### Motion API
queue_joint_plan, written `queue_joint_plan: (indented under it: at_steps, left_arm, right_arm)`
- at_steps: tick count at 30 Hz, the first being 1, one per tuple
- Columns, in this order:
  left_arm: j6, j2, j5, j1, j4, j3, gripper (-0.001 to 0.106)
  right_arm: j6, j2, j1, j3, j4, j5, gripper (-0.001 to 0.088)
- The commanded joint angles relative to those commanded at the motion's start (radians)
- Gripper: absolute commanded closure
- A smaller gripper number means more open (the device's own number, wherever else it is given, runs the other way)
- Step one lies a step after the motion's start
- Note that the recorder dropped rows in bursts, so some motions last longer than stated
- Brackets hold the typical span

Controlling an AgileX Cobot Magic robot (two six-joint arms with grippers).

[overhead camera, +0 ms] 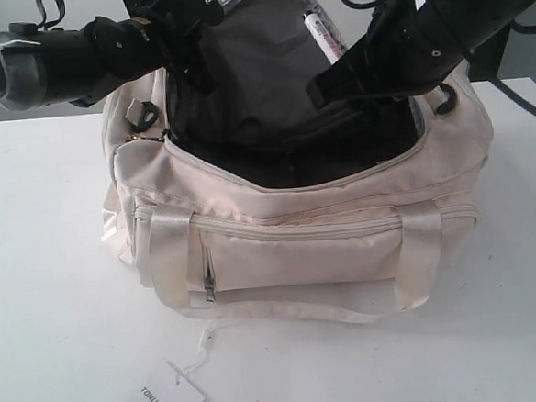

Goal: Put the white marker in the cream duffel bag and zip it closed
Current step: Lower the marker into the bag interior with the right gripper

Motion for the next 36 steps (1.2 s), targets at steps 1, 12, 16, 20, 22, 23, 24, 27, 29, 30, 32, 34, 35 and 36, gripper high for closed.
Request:
queue_joint_plan:
  at_steps: [1,12,16,20,22,23,24,27,29,30,32,34,35,36]
  left_arm:
    - [0.000,0.000,0.000,0.000,0.000,0.000,0.105]
    - [0.000,0.000,0.000,0.000,0.000,0.000,0.105]
    - [0.000,0.000,0.000,0.000,0.000,0.000,0.105]
    - [0.000,0.000,0.000,0.000,0.000,0.000,0.105]
    - [0.000,0.000,0.000,0.000,0.000,0.000,0.105]
    - [0.000,0.000,0.000,0.000,0.000,0.000,0.105]
    - [0.000,0.000,0.000,0.000,0.000,0.000,0.105]
    - [0.000,0.000,0.000,0.000,0.000,0.000,0.105]
    - [0.000,0.000,0.000,0.000,0.000,0.000,0.105]
    - [0.000,0.000,0.000,0.000,0.000,0.000,0.105]
    - [0.000,0.000,0.000,0.000,0.000,0.000,0.105]
    - [0.000,0.000,0.000,0.000,0.000,0.000,0.105]
    - [0.000,0.000,0.000,0.000,0.000,0.000,0.105]
    - [0.000,0.000,0.000,0.000,0.000,0.000,0.105]
  right_arm:
    - [0.000,0.006,0.000,0.000,-0.024,0.002,0.0868]
    - [0.191,0.091,0.000,0.000,-0.091,0.007,0.0868]
    - [0.334,0.115,0.000,0.000,-0.120,0.011,0.0868]
    - [0.460,0.139,0.000,0.000,-0.153,0.032,0.0868]
    - [0.485,0.152,0.000,0.000,-0.159,0.045,0.0868]
    - [0.493,0.157,0.000,0.000,-0.159,0.048,0.0868]
    - [0.501,0.160,0.000,0.000,-0.159,0.051,0.0868]
    - [0.512,0.162,0.000,0.000,-0.159,0.053,0.0867]
    - [0.531,0.162,0.000,0.000,-0.159,0.055,0.0849]
    - [0.531,0.162,0.000,0.000,-0.159,0.056,0.0826]
    - [0.531,0.162,0.000,0.000,-0.159,0.056,0.0767]
    - [0.532,0.162,0.000,0.000,-0.159,0.056,0.0693]
    - [0.532,0.162,0.000,0.000,-0.159,0.056,0.0658]
    - [0.532,0.162,0.000,0.000,-0.159,0.056,0.0627]
